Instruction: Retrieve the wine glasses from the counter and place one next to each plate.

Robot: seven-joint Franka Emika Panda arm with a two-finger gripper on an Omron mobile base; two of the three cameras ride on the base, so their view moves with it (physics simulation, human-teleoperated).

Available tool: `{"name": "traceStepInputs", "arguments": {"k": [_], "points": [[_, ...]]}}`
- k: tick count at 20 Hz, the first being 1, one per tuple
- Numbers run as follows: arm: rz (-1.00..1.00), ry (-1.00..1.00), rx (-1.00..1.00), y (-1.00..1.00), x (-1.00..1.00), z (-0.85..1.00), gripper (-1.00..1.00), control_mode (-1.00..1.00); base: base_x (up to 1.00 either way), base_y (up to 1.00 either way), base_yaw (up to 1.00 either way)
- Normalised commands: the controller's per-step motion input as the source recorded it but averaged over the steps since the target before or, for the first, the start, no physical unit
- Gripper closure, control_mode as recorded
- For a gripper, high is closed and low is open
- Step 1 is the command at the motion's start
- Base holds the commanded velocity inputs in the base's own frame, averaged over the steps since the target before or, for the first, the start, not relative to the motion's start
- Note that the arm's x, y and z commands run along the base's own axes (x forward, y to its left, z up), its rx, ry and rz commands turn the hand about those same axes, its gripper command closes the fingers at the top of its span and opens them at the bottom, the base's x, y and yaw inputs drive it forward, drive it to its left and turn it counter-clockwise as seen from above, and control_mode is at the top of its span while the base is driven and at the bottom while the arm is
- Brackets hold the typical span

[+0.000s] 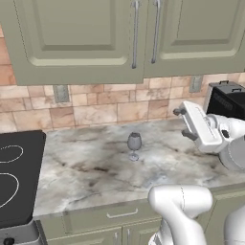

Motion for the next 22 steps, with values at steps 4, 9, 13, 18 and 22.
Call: {"name": "traceStepInputs", "arguments": {"k": [4, 9, 13, 18, 22], "points": [[0.0, 0.01, -0.02, 0.0, 0.2, -0.19, -1.0, -1.0, 0.0, 0.0, 0.0], [-0.07, 0.0, -0.13, 0.0, 0.31, -0.54, -1.0, -1.0, 0.0, 0.0, 0.0], [-0.06, 0.0, -0.24, 0.0, 0.45, -0.66, -1.0, -1.0, 0.0, 0.0, 0.0], [-0.04, 0.0, -0.23, -0.11, 0.46, -0.7, -1.0, -1.0, 0.0, 0.0, 0.0], [-0.02, 0.0, -0.19, -0.27, 0.43, -0.52, -1.0, -1.0, 0.0, 0.0, 0.0]]}}
